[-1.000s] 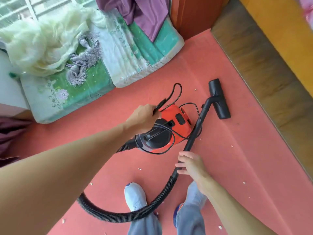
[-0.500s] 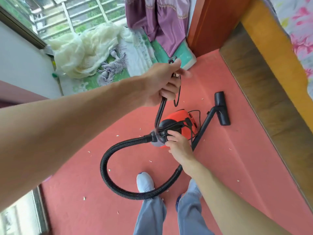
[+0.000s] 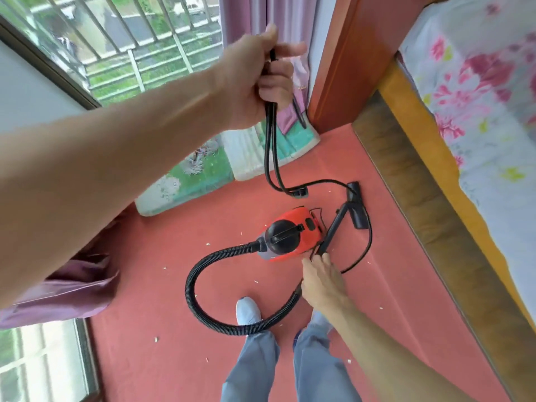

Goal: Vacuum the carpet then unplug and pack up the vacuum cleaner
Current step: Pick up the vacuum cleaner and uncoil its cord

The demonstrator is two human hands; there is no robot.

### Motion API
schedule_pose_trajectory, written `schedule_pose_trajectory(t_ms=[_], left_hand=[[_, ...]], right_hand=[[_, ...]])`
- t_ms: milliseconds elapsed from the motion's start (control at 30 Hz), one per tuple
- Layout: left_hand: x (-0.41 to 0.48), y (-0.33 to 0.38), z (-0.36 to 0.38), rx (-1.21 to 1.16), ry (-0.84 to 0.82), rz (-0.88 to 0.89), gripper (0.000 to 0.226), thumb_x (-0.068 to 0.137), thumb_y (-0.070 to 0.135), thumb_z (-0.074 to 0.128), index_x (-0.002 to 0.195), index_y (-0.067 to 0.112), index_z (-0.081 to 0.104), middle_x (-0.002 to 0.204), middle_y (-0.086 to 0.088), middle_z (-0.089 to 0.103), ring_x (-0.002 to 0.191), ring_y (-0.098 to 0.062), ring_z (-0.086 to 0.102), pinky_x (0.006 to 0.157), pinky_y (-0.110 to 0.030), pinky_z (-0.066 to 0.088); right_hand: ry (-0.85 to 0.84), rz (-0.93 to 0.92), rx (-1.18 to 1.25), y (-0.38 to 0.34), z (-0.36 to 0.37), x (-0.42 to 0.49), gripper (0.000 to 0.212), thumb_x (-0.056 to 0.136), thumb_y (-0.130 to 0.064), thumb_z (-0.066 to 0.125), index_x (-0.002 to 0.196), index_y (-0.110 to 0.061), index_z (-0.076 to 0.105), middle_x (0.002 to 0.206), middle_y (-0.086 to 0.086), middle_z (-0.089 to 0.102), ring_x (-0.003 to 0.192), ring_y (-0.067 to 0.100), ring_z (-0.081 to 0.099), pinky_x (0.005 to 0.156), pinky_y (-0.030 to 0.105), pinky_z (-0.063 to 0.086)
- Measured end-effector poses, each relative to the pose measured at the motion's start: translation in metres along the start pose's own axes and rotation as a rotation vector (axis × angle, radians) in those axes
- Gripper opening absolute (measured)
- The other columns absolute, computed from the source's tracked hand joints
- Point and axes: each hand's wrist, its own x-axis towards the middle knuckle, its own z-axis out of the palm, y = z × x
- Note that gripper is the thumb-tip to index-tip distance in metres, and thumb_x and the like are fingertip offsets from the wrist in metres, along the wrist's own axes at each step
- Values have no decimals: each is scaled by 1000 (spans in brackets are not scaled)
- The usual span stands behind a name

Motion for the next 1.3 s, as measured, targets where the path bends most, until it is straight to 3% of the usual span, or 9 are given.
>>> schedule_pose_trajectory(t_ms=[100,267,367,433,500,700,867,1000,1300], left_hand=[[-18,18,16,-3,11,10,44,110,40,27,96,9,56,55,8,24,45,-3,17,36,-14,14],[-43,39,44,-212,72,6,43,110,37,27,86,9,49,54,6,23,37,-4,19,32,-13,16],[-55,49,61,-295,113,-7,48,110,37,27,74,9,43,61,5,21,36,-6,20,31,-15,20],[-63,57,70,-329,145,4,48,110,36,27,74,8,43,62,3,23,37,-8,23,33,-15,26],[-71,68,77,-294,180,44,44,110,31,30,80,4,48,62,-1,31,39,-11,31,36,-18,36],[-101,78,56,540,110,106,33,108,31,42,96,7,62,68,-5,63,52,-16,61,50,-27,54],[-99,40,34,1017,-15,30,33,106,23,46,101,-1,69,60,-1,42,49,-14,41,45,-21,37],[-91,7,38,1607,-99,-47,36,104,25,46,85,13,74,57,0,61,51,-16,64,52,-17,45],[-77,-57,70,2011,-119,-314,39,100,32,57,124,2,65,121,-12,70,109,-24,68,96,-37,55]], right_hand=[[54,4,140,4,-40,-15,31,95,-21,50,125,-12,56,126,7,59,122,25,46,104,36,37],[396,-20,1003,-20,-134,-33,61,88,-17,63,144,-20,41,136,-6,47,119,8,51,98,28,48],[442,-124,1129,-44,-181,-47,40,83,-26,71,122,-29,60,114,-15,62,104,-5,55,81,6,42],[502,-156,1099,-56,-200,-62,9,85,-32,70,93,-27,69,90,-11,69,87,0,60,73,13,43],[567,-199,995,-59,-209,-79,17,90,-35,67,86,-18,71,84,-5,70,83,10,60,75,24,45],[691,-157,1219,-21,-225,-125,26,101,-36,50,92,-27,73,72,-8,72,75,7,70,77,25,54],[795,168,1583,29,-270,-137,33,104,-30,46,92,-9,68,48,-14,33,42,4,35,49,23,43],[802,134,1568,54,-301,-147,35,102,-24,50,100,10,56,56,-8,31,44,8,29,47,28,31],[745,-59,1528,119,-354,-177,24,101,-10,44,81,-15,56,64,1,50,47,10,33,42,24,28]])
